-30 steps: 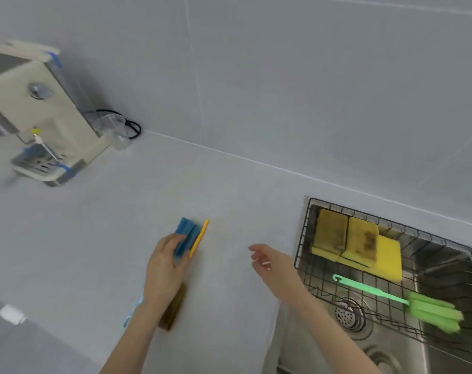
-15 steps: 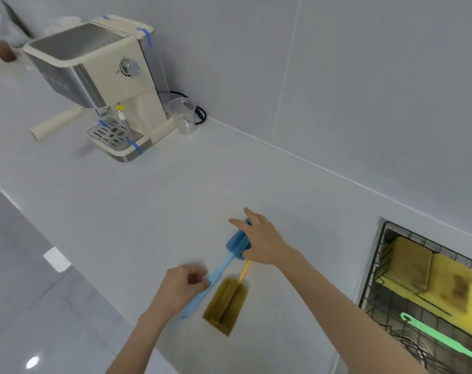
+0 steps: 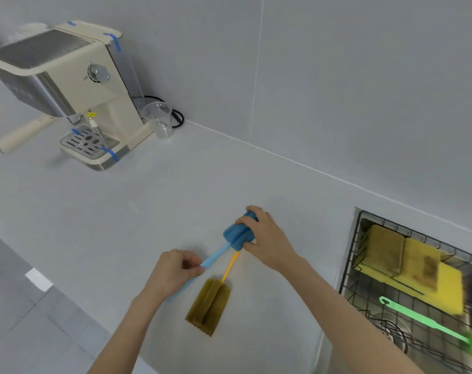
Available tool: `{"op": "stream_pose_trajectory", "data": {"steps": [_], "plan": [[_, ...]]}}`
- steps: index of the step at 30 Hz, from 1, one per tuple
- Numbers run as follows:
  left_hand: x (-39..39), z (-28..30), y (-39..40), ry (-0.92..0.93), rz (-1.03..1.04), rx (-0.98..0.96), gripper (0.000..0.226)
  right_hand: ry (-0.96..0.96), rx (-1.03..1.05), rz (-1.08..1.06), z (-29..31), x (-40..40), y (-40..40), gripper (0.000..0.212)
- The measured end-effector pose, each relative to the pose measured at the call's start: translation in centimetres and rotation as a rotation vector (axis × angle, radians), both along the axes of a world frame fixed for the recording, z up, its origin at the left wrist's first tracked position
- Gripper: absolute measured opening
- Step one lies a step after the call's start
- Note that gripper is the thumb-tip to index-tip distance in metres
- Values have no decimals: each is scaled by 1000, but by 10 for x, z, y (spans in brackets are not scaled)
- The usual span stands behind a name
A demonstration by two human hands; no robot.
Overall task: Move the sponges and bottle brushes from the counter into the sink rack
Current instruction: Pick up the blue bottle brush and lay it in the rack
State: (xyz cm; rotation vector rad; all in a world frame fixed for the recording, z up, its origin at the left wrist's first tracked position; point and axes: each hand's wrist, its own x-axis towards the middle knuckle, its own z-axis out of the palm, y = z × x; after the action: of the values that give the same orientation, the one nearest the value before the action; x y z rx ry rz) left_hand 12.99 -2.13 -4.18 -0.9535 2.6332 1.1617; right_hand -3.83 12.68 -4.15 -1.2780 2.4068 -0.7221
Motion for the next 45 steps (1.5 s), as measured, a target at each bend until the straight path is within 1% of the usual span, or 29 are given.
{"op": "stream_pose_trajectory", "data": {"steps": [3, 7, 13, 17, 21, 26, 31, 33, 34, 36, 38, 39, 40, 41, 43, 44, 45], "plan": [[-24, 16, 21, 76, -96, -15, 2, 44, -84, -149, 8, -8, 44, 42], [-59, 27, 56, 164, -233, -32, 6, 74, -123, -327, 17, -16, 103, 43], [-120, 34, 150, 198, -494, -48, 10, 161, -83, -622, 22, -19, 224, 47], [-148, 27, 215, 228, -580, -29, 14, 162, -39, -796, 18, -17, 292, 46], [-172, 12, 280, 197, -684, -70, 19, 129, 25, -945, 6, -10, 355, 46], [-189, -7, 335, 125, -801, -159, 22, 64, 62, -1036, -12, -5, 409, 47], [-196, -25, 357, 97, -879, -257, 24, 17, 86, -1015, -24, -16, 425, 48], [-199, -29, 359, 84, -898, -266, 22, 23, 72, -986, -26, -23, 425, 53], [-201, -30, 359, 86, -899, -259, 20, 22, 9, -985, -25, -27, 425, 60], [-204, -30, 357, 128, -857, -186, 18, 11, -199, -1027, -17, -36, 424, 82], [-206, -29, 353, 203, -718, -13, 15, -35, -395, -1097, -7, -42, 423, 100], [-205, -27, 352, 237, -620, 81, 15, -101, -481, -1126, -2, -43, 423, 104], [-204, -25, 351, 257, -520, 176, 15, -185, -546, -1138, 2, -42, 423, 103], [-202, -23, 351, 270, -432, 281, 15, -260, -563, -1119, 4, -40, 422, 95], [-197, -17, 356, 287, -314, 512, 16, -342, -439, -1005, 3, -32, 416, 66], [-194, -14, 359, 301, -284, 593, 17, -356, -365, -955, 1, -28, 411, 54], [-192, -12, 364, 320, -269, 631, 18, -368, -320, -924, -2, -23, 405, 46]]}}
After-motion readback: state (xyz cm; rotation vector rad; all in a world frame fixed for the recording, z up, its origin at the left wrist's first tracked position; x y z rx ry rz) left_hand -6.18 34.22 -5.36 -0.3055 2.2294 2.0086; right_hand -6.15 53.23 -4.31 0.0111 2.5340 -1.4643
